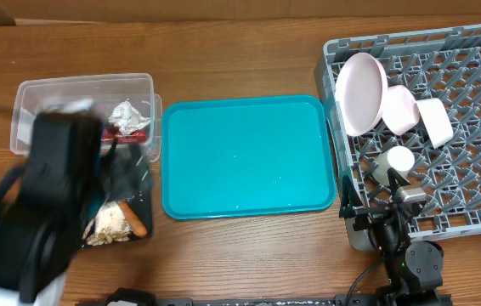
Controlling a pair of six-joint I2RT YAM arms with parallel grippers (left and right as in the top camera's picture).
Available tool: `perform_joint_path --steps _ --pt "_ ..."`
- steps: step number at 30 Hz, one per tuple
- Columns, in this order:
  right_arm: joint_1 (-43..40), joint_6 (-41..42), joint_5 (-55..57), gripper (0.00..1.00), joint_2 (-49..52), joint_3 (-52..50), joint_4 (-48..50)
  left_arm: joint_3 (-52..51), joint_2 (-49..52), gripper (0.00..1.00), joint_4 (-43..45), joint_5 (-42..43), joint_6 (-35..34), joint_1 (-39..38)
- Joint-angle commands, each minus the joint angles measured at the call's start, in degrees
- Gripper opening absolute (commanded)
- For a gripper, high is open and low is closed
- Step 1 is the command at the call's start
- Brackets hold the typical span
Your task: Sort waste into correct bins and load items into the dishwasher
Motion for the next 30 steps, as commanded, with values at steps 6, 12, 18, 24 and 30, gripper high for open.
perform_joint_path --steps 6,12,18,24,30 --pt "-0.2 -0.2 -0.3 1.00 -0.4 -0.6 0.3 0.2 -7.8 1.00 -1.3 -7.6 0.1 0.3" --pt "-0.2 -0.2 -0.3 1.00 -0.4 -0.6 0.3 0.2 -7.8 1.00 -1.7 -7.2 0.1 0.3" --pt "-0.2 -0.2 -0.3 1.00 -0.4 -0.6 0.3 -0.3 -8.3 1.00 -3.2 -7.3 0.1 0.3" --pt "-0.2 -0.2 -0.3 1.00 -0.4 -0.6 0.3 -15.8 -17.2 1.00 18.0 -6.9 8.2 1.8" --pt "-0.2 -0.2 -0.3 1.00 -0.4 -0.6 0.3 -42.6 -29.9 1.00 45.7 -3.5 11.9 2.9"
